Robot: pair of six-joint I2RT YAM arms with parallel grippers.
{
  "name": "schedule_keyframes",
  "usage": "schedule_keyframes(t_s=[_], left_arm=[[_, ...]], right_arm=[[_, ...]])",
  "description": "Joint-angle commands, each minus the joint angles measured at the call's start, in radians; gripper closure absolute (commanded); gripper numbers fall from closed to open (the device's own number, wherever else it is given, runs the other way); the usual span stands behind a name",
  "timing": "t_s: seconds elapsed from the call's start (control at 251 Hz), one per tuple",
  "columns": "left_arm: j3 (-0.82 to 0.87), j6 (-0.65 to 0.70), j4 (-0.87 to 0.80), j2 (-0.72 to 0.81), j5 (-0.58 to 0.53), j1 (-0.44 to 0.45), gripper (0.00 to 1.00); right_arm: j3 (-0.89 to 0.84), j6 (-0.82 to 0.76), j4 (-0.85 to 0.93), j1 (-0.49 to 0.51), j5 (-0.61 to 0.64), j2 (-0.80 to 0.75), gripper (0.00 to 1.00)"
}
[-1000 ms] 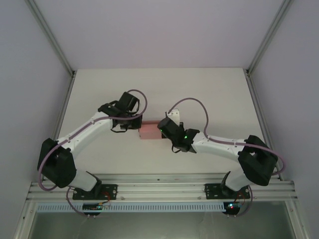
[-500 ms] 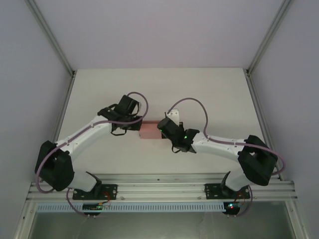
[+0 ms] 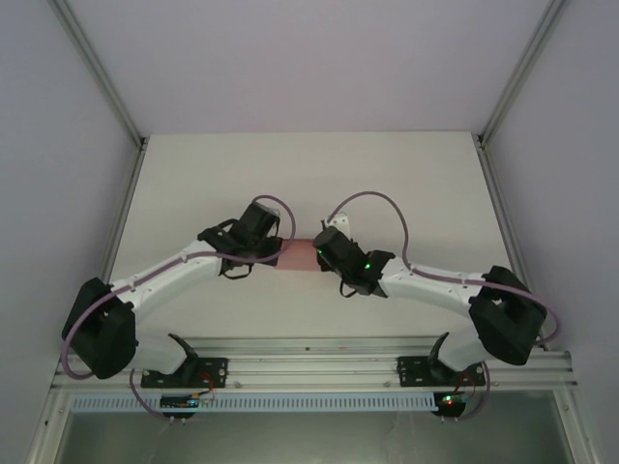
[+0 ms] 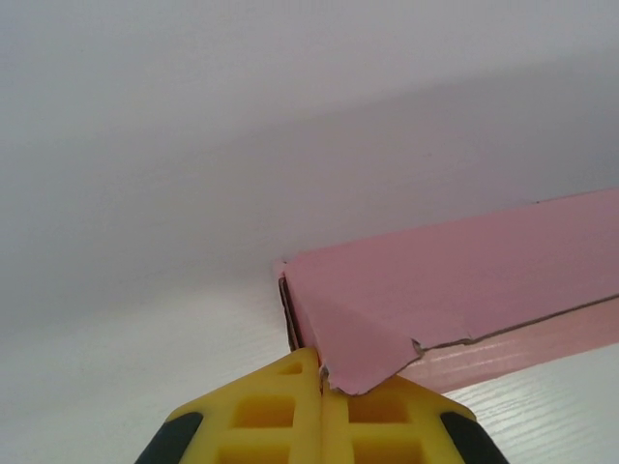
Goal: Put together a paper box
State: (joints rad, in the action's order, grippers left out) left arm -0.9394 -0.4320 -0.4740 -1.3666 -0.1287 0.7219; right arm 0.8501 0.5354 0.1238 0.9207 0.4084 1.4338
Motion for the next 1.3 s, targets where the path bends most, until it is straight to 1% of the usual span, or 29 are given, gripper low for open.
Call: schedule_keyframes(t_s=[0.0,0.072,0.148,0.212,0.263,0.323,0.391,0.447,0.523,0.667,0.794,0.886,0.926,0.982,1.038,1.098,1.122,1.237,1.297], left_arm=[[0.03,-0.027,-0.094,-0.062,0.035,0.015,1.0],[0.01,-0.024,-0.104,-0.077,0.029,0.015,1.0],[-0.005,-0.024,-0.108,-0.093,0.023,0.015,1.0],[-0.011,-0.022,-0.107,-0.102,0.035,0.015,1.0],[-0.014,-0.017,-0.106,-0.104,0.046,0.015,1.0],[-0.014,-0.013,-0.101,-0.103,0.048,0.015,1.0],[-0.017,-0.005,-0.099,-0.102,0.054,0.016,1.0],[-0.023,0.001,-0.098,-0.102,0.057,0.015,1.0],[-0.031,0.012,-0.099,-0.103,0.058,0.015,1.0],[-0.041,0.031,-0.101,-0.106,0.059,0.015,1.0],[-0.048,0.045,-0.1,-0.106,0.06,0.015,0.99],[-0.055,0.052,-0.1,-0.103,0.068,0.015,0.93],[-0.058,0.055,-0.101,-0.102,0.068,0.015,0.93],[-0.065,0.057,-0.104,-0.099,0.069,0.015,0.92],[-0.071,0.064,-0.103,-0.094,0.078,0.015,0.92],[-0.081,0.071,-0.107,-0.088,0.084,0.015,0.91],[-0.083,0.075,-0.107,-0.087,0.084,0.015,0.91],[-0.097,0.084,-0.113,-0.083,0.082,0.015,0.9],[-0.102,0.085,-0.113,-0.084,0.083,0.015,0.89]], right_arm=[[0.015,-0.044,0.1,-0.055,-0.219,-0.043,0.58],[0.013,-0.052,0.086,-0.091,-0.282,-0.082,0.5],[-0.005,-0.074,0.053,-0.127,-0.36,-0.125,0.37],[-0.021,-0.079,0.025,-0.153,-0.407,-0.157,0.35],[-0.028,-0.08,0.006,-0.175,-0.437,-0.176,0.31],[-0.028,-0.077,-0.007,-0.205,-0.457,-0.187,0.3],[-0.012,-0.069,0.005,-0.237,-0.449,-0.179,0.3],[0.011,-0.064,0.023,-0.258,-0.442,-0.158,0.33],[0.046,-0.046,0.045,-0.289,-0.439,-0.11,0.45],[0.093,-0.015,0.051,-0.329,-0.484,-0.029,0.47],[0.089,0.008,0.051,-0.344,-0.514,0.02,0.56],[0.049,0.021,0.038,-0.344,-0.51,0.03,0.62],[0.019,0.037,0.015,-0.342,-0.499,0.03,0.62],[-0.026,0.063,-0.004,-0.334,-0.496,0.033,0.67],[-0.068,0.088,-0.016,-0.33,-0.488,0.038,0.68],[-0.111,0.105,-0.029,-0.321,-0.472,0.042,0.75],[-0.128,0.13,-0.033,-0.32,-0.47,0.041,0.75],[-0.182,0.149,-0.031,-0.297,-0.456,0.033,0.76],[-0.195,0.153,-0.004,-0.28,-0.434,0.023,0.78]])
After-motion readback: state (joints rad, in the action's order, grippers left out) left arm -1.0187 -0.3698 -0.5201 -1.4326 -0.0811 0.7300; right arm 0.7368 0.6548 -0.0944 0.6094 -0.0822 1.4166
